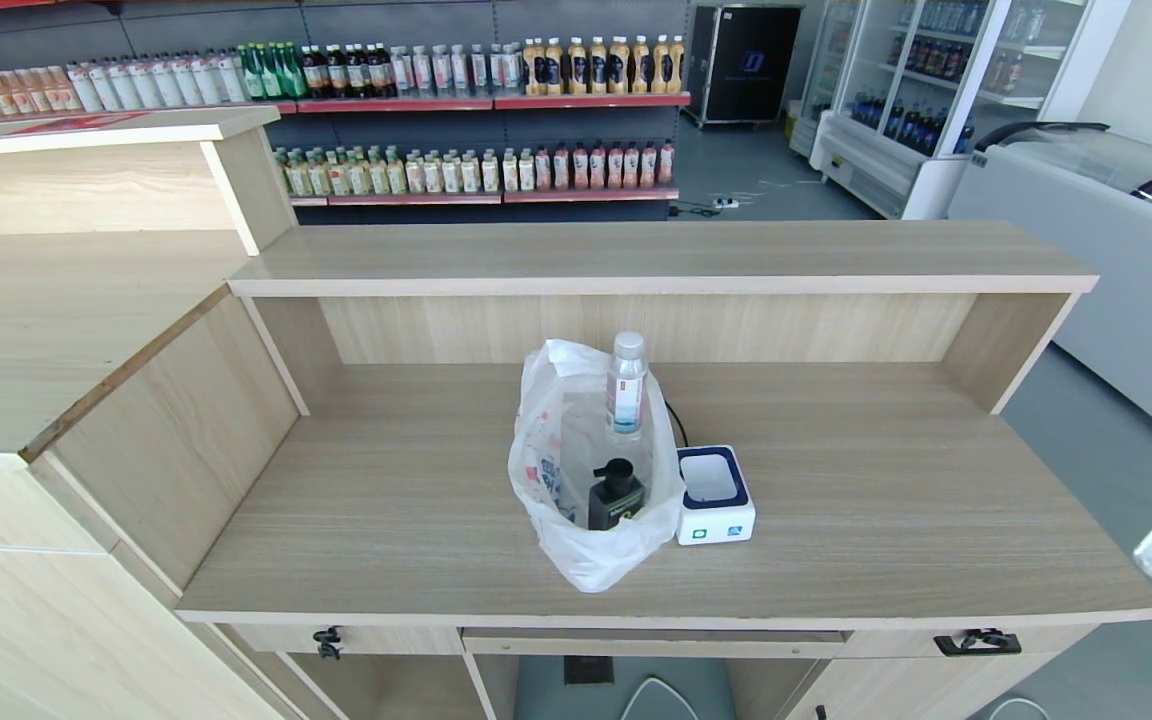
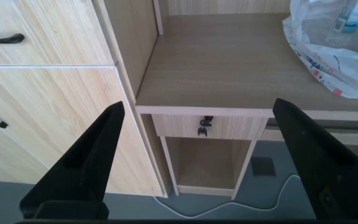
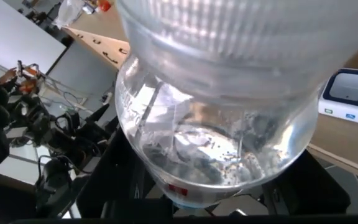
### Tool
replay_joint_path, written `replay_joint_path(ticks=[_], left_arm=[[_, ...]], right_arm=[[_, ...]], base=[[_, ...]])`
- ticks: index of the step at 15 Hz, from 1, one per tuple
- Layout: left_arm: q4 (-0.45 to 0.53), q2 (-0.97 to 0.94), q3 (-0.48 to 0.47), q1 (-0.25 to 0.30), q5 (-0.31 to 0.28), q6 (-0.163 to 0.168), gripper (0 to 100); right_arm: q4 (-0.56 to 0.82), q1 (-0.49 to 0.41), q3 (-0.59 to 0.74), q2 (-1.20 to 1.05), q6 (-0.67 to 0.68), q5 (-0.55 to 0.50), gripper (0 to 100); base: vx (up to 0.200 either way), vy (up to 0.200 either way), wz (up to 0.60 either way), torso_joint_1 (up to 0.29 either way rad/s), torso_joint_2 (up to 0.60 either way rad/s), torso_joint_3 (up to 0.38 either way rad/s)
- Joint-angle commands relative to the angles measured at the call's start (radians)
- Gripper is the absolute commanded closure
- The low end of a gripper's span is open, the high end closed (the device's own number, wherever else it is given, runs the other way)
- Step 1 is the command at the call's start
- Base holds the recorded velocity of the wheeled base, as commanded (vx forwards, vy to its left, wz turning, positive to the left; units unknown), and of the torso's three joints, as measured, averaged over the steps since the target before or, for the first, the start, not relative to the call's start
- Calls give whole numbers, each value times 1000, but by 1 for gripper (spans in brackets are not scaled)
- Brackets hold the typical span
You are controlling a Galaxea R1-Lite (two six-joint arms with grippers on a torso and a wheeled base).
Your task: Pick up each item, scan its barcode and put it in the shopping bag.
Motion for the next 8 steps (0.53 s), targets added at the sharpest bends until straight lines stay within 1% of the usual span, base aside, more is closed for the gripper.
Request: replay_joint_path(ticks=[1,8], left_arm=[[0,0,0,0,1,0,0],[0,0,0,0,1,0,0]], right_arm=[[0,3,-9,1,0,1,100],[0,3,-4,6,-3,1,100]], base=[[0,0,0,0,0,0],[0,0,0,0,0,0]])
